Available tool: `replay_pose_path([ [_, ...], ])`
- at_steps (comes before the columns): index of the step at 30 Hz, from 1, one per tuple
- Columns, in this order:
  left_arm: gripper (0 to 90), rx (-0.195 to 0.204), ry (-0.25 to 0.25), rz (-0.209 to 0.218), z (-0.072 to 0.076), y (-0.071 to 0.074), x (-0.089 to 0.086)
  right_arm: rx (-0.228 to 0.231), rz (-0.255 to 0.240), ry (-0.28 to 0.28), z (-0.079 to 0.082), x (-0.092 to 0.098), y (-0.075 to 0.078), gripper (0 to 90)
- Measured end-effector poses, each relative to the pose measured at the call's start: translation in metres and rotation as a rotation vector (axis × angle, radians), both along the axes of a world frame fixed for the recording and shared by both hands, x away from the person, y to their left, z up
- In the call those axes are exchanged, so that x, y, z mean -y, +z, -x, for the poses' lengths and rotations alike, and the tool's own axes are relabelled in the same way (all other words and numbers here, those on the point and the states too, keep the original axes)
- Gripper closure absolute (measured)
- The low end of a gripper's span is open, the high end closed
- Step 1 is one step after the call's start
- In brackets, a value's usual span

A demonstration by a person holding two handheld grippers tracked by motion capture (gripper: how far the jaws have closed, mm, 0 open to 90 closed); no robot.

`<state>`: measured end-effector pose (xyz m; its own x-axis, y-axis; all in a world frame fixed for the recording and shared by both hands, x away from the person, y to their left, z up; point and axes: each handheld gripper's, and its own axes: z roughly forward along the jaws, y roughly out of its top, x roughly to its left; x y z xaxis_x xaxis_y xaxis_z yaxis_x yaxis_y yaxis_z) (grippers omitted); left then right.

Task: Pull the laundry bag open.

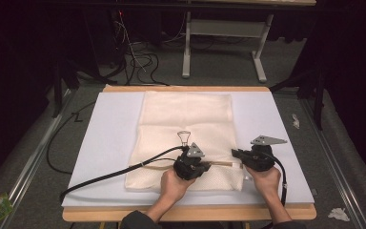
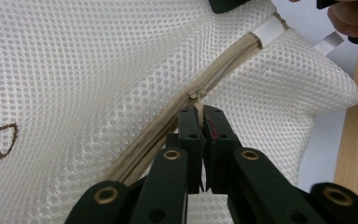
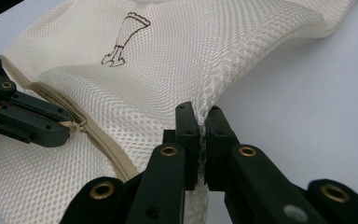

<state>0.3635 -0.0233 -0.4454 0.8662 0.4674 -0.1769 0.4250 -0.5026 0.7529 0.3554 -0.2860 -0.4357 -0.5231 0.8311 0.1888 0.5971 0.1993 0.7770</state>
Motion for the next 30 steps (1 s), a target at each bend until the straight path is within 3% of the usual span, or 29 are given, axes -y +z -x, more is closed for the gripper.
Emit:
replay_pose_path([
  [9, 87.1, 0.007, 0.006, 0.001, 0.0, 0.001, -0.004, 0.012, 0.04, -0.004, -0.001, -0.002, -0.001, 88.0],
  [11, 87.1, -0.008, 0.012, 0.018, -0.001, 0.0, -0.007, 0.004, 0.029, -0.004, -0.001, -0.001, -0.002, 88.0],
  [30, 87.1, 0.008, 0.035, 0.016, 0.0, 0.002, -0.02, 0.003, 0.034, -0.012, -0.001, -0.001, -0.003, 88.0],
])
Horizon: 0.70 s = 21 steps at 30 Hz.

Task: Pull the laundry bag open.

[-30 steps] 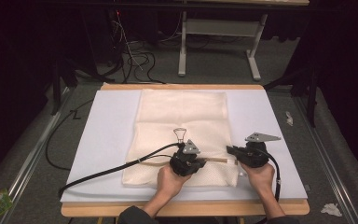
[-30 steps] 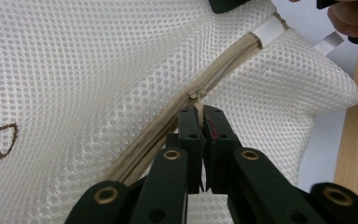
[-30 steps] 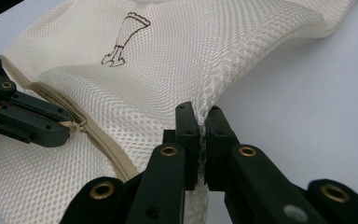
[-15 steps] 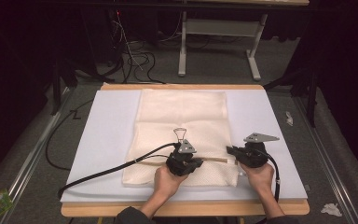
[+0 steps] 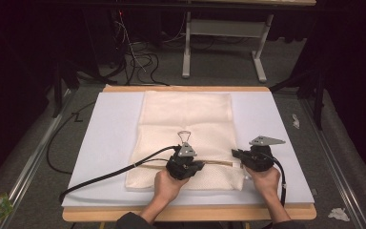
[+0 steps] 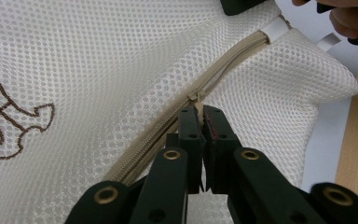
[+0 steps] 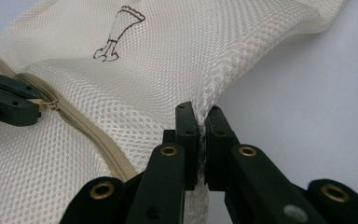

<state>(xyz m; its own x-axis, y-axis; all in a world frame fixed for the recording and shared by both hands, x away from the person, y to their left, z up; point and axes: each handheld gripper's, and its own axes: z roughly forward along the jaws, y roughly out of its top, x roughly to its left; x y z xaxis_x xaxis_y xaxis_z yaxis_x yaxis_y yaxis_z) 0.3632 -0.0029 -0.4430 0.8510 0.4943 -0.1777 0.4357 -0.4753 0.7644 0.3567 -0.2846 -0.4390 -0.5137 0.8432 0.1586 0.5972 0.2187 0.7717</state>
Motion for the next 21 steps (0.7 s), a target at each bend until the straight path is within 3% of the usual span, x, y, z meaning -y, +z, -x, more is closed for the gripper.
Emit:
replay_pose_path([
  [21, 87.2, 0.006, 0.012, 0.014, 0.001, 0.002, -0.011, 0.001, 0.008, -0.002, 0.0, 0.0, 0.0, 88.0],
])
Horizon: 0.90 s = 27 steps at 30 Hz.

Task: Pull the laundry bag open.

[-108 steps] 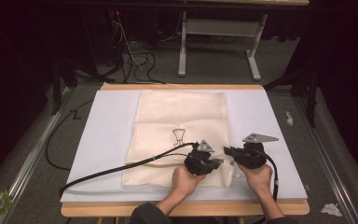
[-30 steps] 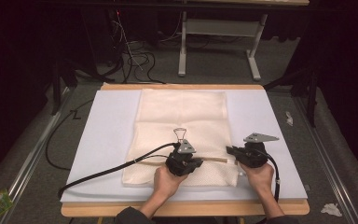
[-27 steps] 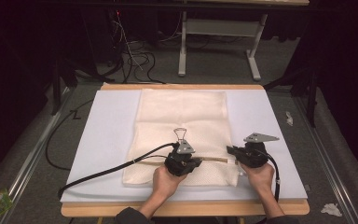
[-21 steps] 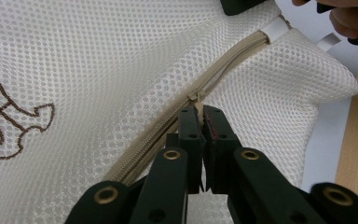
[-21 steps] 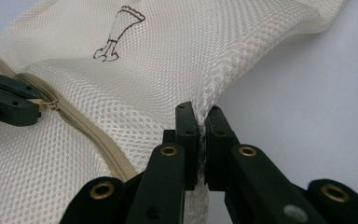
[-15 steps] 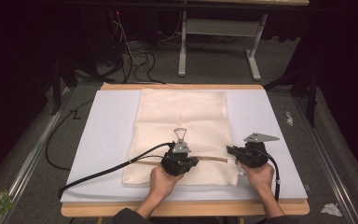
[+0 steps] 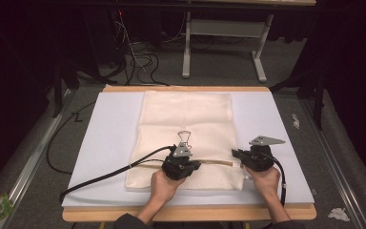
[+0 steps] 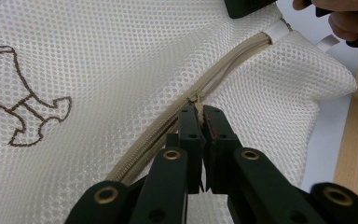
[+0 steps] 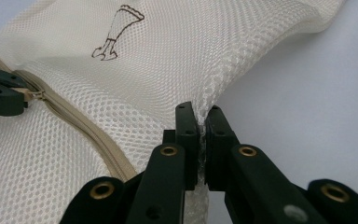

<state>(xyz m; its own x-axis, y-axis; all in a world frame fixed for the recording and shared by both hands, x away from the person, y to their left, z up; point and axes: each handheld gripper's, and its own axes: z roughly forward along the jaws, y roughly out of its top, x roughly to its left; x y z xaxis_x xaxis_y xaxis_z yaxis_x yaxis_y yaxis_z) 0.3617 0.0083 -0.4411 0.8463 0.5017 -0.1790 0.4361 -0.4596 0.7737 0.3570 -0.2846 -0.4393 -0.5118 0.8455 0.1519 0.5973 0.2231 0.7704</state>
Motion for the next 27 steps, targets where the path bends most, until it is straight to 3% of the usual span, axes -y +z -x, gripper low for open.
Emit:
replay_pose_path([
  [27, 87.1, 0.008, 0.032, 0.025, 0.0, 0.004, -0.021, 0.005, -0.003, -0.002, -0.001, 0.0, 0.0, 88.0],
])
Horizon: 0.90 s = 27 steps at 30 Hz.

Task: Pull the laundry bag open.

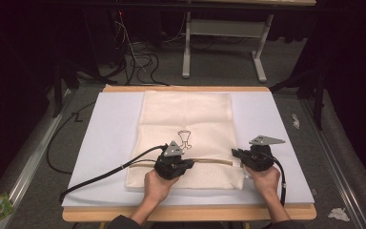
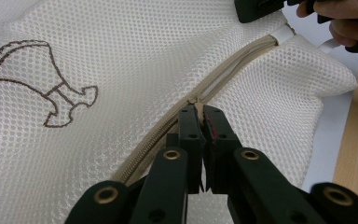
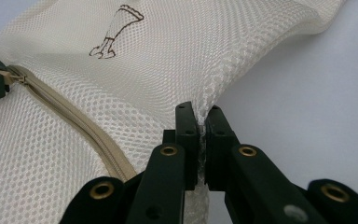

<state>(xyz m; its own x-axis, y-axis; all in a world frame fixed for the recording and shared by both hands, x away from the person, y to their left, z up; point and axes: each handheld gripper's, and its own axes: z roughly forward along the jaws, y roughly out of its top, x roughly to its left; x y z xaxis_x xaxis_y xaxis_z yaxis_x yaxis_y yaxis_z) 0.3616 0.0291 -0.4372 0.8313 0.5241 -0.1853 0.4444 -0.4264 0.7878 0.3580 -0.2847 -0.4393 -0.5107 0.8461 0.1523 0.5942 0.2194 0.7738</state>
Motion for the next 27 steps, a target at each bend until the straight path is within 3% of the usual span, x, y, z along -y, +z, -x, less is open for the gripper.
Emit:
replay_pose_path([
  [27, 87.1, 0.01, 0.011, 0.009, 0.003, 0.004, -0.011, 0.01, -0.004, 0.001, 0.001, -0.001, 0.0, 87.9],
])
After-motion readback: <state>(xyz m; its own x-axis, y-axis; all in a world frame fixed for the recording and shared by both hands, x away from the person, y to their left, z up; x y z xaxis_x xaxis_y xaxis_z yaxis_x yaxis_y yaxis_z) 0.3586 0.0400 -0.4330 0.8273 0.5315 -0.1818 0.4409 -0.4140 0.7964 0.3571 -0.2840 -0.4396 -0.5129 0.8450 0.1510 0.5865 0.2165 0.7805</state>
